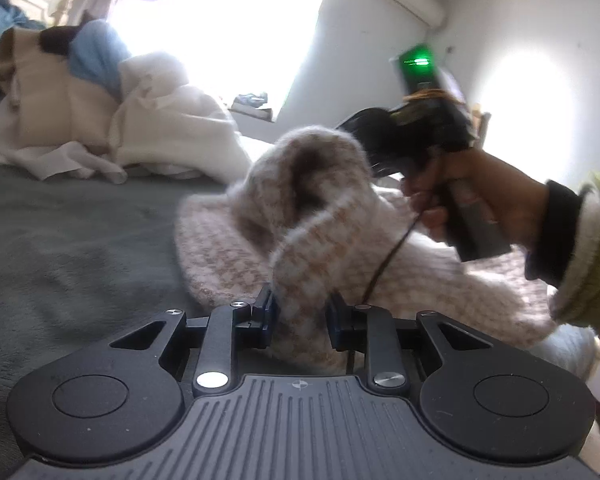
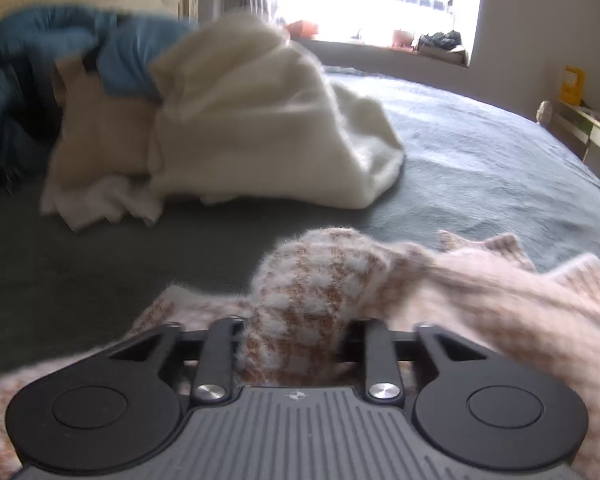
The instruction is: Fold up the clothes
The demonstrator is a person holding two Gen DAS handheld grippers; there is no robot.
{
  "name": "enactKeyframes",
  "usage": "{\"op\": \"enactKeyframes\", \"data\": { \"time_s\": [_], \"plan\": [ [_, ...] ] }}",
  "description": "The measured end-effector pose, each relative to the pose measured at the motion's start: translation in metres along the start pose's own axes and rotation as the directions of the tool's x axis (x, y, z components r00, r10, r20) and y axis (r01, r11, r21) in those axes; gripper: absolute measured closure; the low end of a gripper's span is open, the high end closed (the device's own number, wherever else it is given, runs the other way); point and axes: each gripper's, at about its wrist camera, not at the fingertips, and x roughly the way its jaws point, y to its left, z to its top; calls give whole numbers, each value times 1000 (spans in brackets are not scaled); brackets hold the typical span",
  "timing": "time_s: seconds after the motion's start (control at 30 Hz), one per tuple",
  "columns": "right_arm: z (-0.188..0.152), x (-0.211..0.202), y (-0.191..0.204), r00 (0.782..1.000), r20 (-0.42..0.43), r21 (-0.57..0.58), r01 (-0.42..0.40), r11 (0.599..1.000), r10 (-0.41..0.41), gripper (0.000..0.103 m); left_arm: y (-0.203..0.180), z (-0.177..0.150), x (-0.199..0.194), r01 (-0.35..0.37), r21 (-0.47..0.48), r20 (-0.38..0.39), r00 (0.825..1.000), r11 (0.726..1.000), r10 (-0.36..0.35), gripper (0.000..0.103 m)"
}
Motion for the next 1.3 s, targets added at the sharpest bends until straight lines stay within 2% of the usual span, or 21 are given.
{"op": "enactKeyframes", "data": {
  "time_s": [0.17,0.33,0.43,0.53,0.7,0.8,0.87,0.93,1.0,1.03,1.1,1.13,1.2,1.27,1.3],
  "plan": [
    [-34,-97,-47,985,162,93,-79,992,63,81,-33,-4,-13,23,87,-16,1000,996,-22,79],
    [-102,-185,-103,960,267,243,-147,959,79,82,-61,-11,-20,60,160,-69,996,985,-49,79],
    [-159,-216,-124,963,266,348,-140,927,46,82,-75,-16,-21,89,215,-120,991,973,-64,78],
    [-214,-229,-138,973,232,473,-121,873,9,82,-87,-22,-24,112,253,-179,982,961,-67,73],
    [-283,-218,-156,990,136,634,-71,770,-21,82,-84,-15,-34,199,203,-277,951,959,-139,66],
    [-292,-212,-163,994,109,649,-65,758,-8,79,-73,-1,-42,250,116,-279,937,961,-210,58],
    [-290,-217,-168,993,116,649,-83,756,9,72,-66,13,-42,253,65,-246,942,965,-230,52],
    [-286,-229,-171,990,143,631,-98,769,9,58,-66,24,-38,240,45,-210,951,970,-226,48],
    [-282,-246,-172,982,189,603,-108,790,-10,57,-71,28,-26,221,60,-183,961,973,-206,45],
    [-281,-256,-174,976,216,588,-120,800,-12,55,-74,28,-20,219,72,-173,964,973,-204,43],
    [-273,-270,-174,963,268,558,-144,817,-13,49,-77,24,-3,237,64,-178,959,969,-222,26],
    [-265,-276,-171,956,293,535,-150,832,-16,42,-78,21,7,250,54,-186,954,967,-236,24],
    [-247,-286,-161,940,341,475,-145,868,-30,40,-81,15,24,271,33,-203,944,962,-259,21],
    [-227,-296,-149,914,405,405,-154,901,-26,39,-83,6,36,269,13,-225,939,963,-259,21],
    [-219,-299,-144,897,442,376,-177,910,-8,32,-85,1,41,267,4,-236,937,964,-259,22]
  ]
}}
